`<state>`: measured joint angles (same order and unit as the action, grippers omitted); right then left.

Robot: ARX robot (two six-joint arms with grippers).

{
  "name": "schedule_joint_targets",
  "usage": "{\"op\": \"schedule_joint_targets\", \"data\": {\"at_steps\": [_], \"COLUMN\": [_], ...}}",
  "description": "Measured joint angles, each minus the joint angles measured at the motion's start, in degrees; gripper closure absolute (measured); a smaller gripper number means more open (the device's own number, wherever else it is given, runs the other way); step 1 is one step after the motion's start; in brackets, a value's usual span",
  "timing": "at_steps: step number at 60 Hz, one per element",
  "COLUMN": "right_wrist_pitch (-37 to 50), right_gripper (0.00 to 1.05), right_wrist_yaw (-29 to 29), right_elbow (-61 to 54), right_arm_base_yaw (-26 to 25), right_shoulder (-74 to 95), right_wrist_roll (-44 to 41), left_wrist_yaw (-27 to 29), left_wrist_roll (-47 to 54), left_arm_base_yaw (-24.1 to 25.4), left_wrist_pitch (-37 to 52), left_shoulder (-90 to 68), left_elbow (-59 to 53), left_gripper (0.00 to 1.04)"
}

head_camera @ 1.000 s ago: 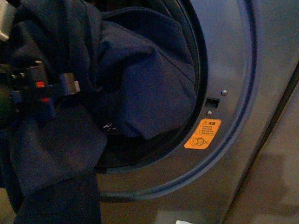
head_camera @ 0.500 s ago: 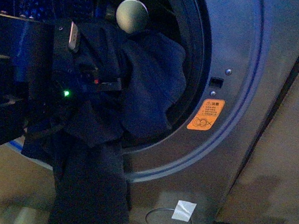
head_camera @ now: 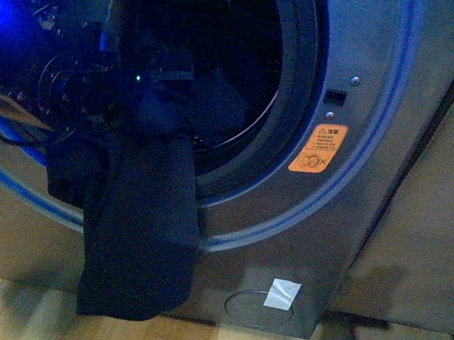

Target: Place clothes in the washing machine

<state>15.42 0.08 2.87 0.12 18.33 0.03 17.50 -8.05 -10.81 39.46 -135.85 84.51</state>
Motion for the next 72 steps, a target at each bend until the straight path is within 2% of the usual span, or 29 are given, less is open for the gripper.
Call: {"op": "schedule_joint_targets", "data": {"at_steps": [17, 38, 40, 44, 49, 60, 69, 72], "right_wrist_pitch": [-1.2, -5.3, -8.3, -13.7, -15.0, -15.3, -15.4, -15.4], "right_gripper": [1.02, 1.02, 1.02, 1.02, 1.02, 1.02, 1.02, 1.02], "right_wrist_yaw": [0.0, 0.0, 0.0, -0.1, -0.1, -0.1, -0.1, -0.1], "right_elbow": [-2.6, -2.6, -2.6, -2.6, -2.6, -2.6, -2.6, -2.6], "right_arm_base_yaw": [0.0, 0.0, 0.0, 0.0, 0.0, 0.0, 0.0, 0.0], "right_shoulder": [-4.1, -8.4, -10.9, -14.7, -17.6, -18.1, -18.1, -18.1], "right_wrist_roll": [0.0, 0.0, 0.0, 0.0, 0.0, 0.0, 0.0, 0.0], "left_wrist_yaw": [1.7, 2.3, 1.8, 0.6, -0.2, -1.5, -4.6, -5.2], "left_wrist_roll": [3.0, 2.8, 2.7, 2.4, 2.3, 2.5, 3.1, 3.2], "left_arm_base_yaw": [0.1, 0.2, 0.3, 0.2, 0.2, 0.2, 0.3, 0.3], "left_wrist_pitch": [-7.5, -9.6, -10.6, -12.9, -14.1, -15.4, -10.8, -9.9], "left_shoulder": [-2.3, -2.9, -2.9, -2.9, -2.9, -2.9, 0.9, 2.4], "left_elbow": [11.2, 15.7, 16.2, 17.1, 17.4, 15.1, 6.7, 4.8], "left_gripper": [0.92, 0.92, 0.92, 0.84, 0.73, 0.37, 0.06, 0.06]}}
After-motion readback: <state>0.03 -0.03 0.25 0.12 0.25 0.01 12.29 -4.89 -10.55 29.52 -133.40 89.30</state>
